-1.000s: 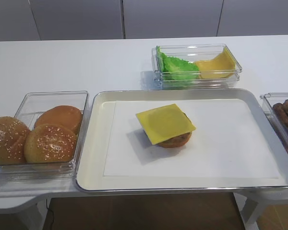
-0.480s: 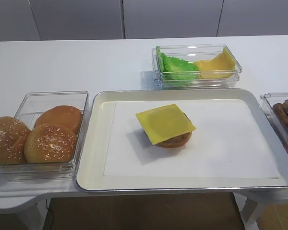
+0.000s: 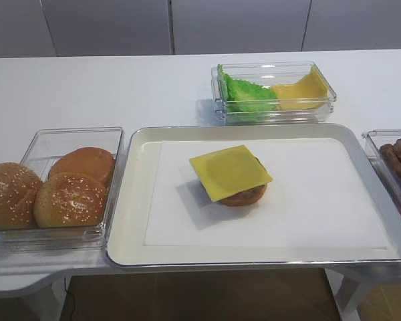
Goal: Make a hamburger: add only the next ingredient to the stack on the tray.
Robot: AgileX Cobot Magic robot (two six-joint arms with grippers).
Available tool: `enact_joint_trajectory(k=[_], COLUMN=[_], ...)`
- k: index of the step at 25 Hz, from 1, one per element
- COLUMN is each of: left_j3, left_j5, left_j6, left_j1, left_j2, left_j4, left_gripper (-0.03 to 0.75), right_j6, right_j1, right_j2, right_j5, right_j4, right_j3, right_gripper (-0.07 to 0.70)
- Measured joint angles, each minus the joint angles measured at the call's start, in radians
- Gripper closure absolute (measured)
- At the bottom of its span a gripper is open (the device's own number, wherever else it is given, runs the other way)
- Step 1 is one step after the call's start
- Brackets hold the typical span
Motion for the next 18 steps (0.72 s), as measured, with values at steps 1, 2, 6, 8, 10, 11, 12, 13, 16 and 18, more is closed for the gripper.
enact_joint_trajectory(k=[1,2,6,8,10,11,12,13,16,18], left_j3=[0.000,0.000,0.000,0.000,0.000,0.000,0.000,0.000,0.000,0.000], left_j5=[0.000,0.000,0.000,0.000,0.000,0.000,0.000,0.000,0.000,0.000], left_j6=[0.000,0.000,0.000,0.000,0.000,0.000,0.000,0.000,0.000,0.000], left_j1=[0.000,0.000,0.000,0.000,0.000,0.000,0.000,0.000,0.000,0.000], left_j2=[0.000,0.000,0.000,0.000,0.000,0.000,0.000,0.000,0.000,0.000], left_j4=[0.000,0.000,0.000,0.000,0.000,0.000,0.000,0.000,0.000,0.000], left_gripper=[0.300,0.300,0.300,0.300,0.300,0.300,0.300,0.300,0.300,0.300], right_j6=[-0.004,-0.008,-0.025,-0.027,-0.032,-0.041,-0.055,-0.068,-0.081,-0.085], right_j1=[0.000,0.000,0.000,0.000,0.000,0.000,0.000,0.000,0.000,0.000], right_j2=[-0.024,-0.043,-0.118,-0.153,-0.178,-0.182,-0.184,-0.184,-0.184,-0.184], right_j5=[0.001,0.002,0.002,0.003,0.007,0.009,0.009,0.009,-0.037,-0.080], right_j4=[0.000,0.000,0.000,-0.002,-0.002,-0.002,0.000,0.000,0.002,0.000], right_j3=[0.000,0.000,0.013,0.045,0.079,0.093,0.103,0.115,0.153,0.182], right_gripper=[0.253,0.253,0.253,0.253,0.253,0.253,0.253,0.253,0.253,0.253])
